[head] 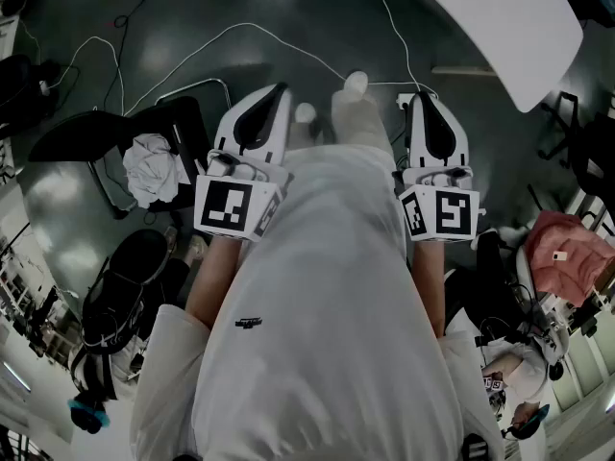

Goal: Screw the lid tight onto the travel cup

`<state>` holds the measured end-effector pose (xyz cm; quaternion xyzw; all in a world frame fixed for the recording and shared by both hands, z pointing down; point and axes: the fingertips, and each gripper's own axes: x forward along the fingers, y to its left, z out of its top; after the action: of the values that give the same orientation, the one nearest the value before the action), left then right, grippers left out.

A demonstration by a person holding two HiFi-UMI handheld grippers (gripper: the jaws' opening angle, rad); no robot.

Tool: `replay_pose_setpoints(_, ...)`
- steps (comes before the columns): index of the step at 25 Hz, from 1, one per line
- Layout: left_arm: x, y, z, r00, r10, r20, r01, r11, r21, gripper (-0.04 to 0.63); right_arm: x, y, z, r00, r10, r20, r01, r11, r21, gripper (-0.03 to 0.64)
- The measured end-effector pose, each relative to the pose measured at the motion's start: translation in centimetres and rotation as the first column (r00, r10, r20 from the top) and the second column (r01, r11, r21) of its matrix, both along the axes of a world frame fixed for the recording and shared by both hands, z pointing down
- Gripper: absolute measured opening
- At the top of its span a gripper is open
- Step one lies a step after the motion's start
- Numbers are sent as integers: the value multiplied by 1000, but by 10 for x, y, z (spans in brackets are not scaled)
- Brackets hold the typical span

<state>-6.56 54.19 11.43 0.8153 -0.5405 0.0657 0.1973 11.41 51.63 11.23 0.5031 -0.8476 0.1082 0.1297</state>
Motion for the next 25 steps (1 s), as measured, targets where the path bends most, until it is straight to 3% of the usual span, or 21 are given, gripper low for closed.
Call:
replay_pose_setpoints(6,4,4,-17,1000,-8,1,8,1000,28,0,0,8,-12,1000,-12,7,12,1000,11,-2)
replay_pose_setpoints(13,46,-21,-24,998,62,28,-63,997,54,0,31,-5,-16,997,13,80,-16,999,34,-2)
replay_pose_setpoints(20,114,-69,-42,990,103,100,-110,991,73,1,96,-46,-20,988,19,152,-29,998,62,0)
replay_pose_setpoints(25,134,-85,-40,988,48,145,-56,997,49,0,128,-78,5,984,-42,171,43,999,2,0)
